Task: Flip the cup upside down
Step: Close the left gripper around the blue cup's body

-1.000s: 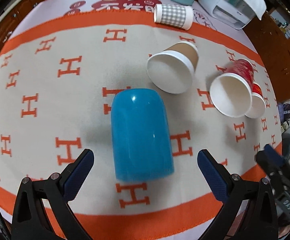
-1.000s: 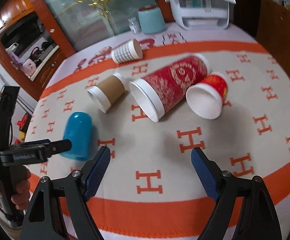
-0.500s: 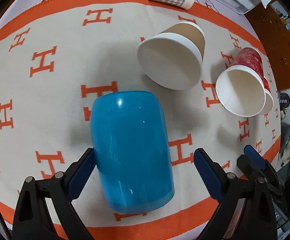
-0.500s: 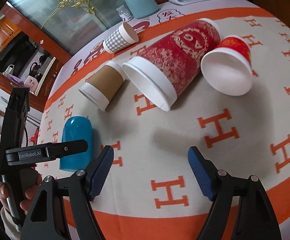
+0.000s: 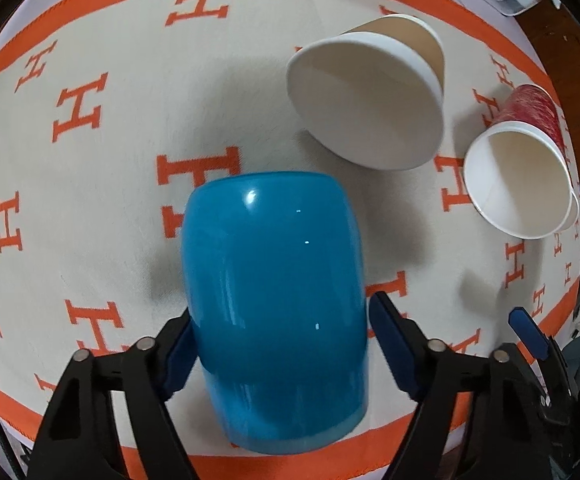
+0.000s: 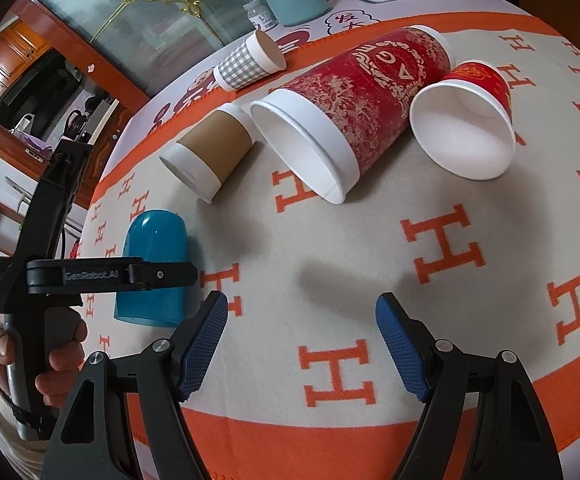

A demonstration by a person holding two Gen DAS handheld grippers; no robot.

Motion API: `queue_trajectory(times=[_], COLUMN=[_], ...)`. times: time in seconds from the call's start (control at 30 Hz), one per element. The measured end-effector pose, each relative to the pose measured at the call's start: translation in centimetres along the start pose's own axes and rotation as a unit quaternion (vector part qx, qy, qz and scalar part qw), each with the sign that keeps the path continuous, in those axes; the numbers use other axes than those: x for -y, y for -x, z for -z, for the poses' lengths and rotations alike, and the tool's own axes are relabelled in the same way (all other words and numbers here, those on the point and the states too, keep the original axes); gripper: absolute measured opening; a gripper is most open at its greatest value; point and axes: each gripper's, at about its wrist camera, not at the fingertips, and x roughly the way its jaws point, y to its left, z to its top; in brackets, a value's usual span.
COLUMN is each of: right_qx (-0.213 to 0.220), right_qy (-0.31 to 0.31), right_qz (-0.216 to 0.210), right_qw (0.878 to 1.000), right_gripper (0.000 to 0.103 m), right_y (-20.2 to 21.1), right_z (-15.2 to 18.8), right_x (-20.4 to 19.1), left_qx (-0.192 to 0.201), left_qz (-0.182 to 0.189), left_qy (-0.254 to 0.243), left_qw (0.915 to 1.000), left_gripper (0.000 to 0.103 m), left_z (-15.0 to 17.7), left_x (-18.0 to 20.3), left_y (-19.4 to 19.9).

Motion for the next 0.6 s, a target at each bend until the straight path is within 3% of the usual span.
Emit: queue_trajectory(times=[0.3,0.6], right_qx=[0.0,-0.006], right_qy=[-0.009,-0.031], right_qz=[-0.004,0.002], right_qw=[1.0,0.999], right_gripper=[0.078,0.073], right_y=[0.7,0.3], right_z=[-0.1,-1.1], right_x=[1.3,2.5], left_qx=[0.003,0.016], left_qz=[-0.011,-0.017], left_qy=[-0.001,-0.012], left_qw=[0.9999,0.9996], left_gripper=[0.07,0.07], left_z=[-1.1,0.7], left_x=[1.0,1.5], left_y=[0.0,1.2])
